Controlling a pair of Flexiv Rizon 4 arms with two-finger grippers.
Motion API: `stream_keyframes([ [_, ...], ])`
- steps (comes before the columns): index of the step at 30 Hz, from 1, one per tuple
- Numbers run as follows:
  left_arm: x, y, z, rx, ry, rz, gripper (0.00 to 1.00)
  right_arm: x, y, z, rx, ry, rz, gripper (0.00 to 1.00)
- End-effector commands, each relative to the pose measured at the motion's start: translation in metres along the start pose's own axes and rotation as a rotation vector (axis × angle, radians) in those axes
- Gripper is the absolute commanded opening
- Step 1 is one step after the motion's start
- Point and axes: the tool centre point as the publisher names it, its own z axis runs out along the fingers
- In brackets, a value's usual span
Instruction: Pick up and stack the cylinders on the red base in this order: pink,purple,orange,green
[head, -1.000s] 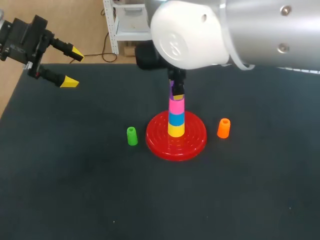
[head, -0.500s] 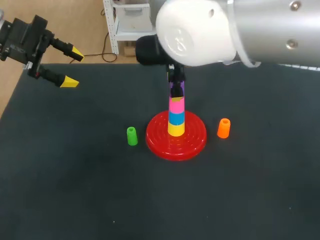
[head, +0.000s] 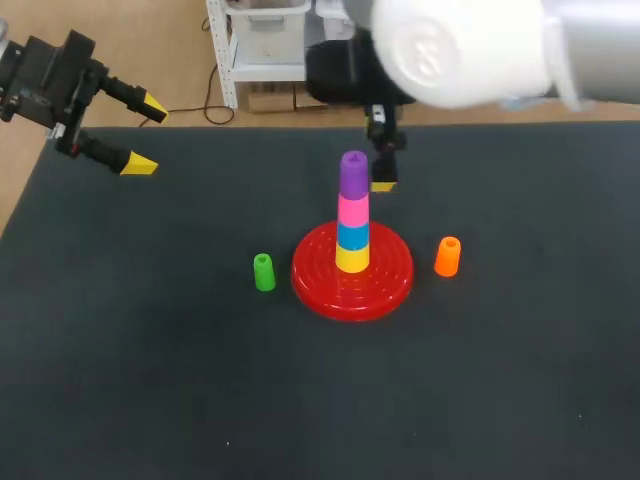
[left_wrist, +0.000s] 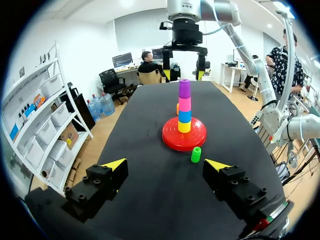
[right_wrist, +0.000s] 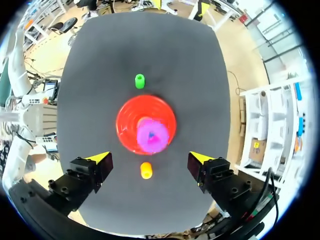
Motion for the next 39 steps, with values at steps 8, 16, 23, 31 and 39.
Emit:
stream_keyframes([
  [8, 0.001, 0.0, 0.0, 0.001, 0.0, 0.001, 1.0, 0.058, 0.034, 0.029, 0.033, -0.062, 0.131, 1.0],
  [16, 0.001, 0.0, 0.0, 0.001, 0.0, 0.001, 1.0, 0.084, 0.038, 0.066, 0.003, -0.057, 0.232, 1.0],
  [23, 0.001, 0.0, 0.0, 0.001, 0.0, 0.001, 1.0, 0.096, 0.033, 0.096, -0.006, 0.005, 0.266, 1.0],
  [31, 0.001, 0.0, 0.0, 0.001, 0.0, 0.001, 1.0, 0.095, 0.027, 0.115, -0.047, 0.012, 0.287, 1.0],
  [39, 0.001, 0.0, 0.0, 0.001, 0.0, 0.001, 1.0, 0.101, 0.023, 0.126, -0.057, 0.008, 0.328, 1.0],
])
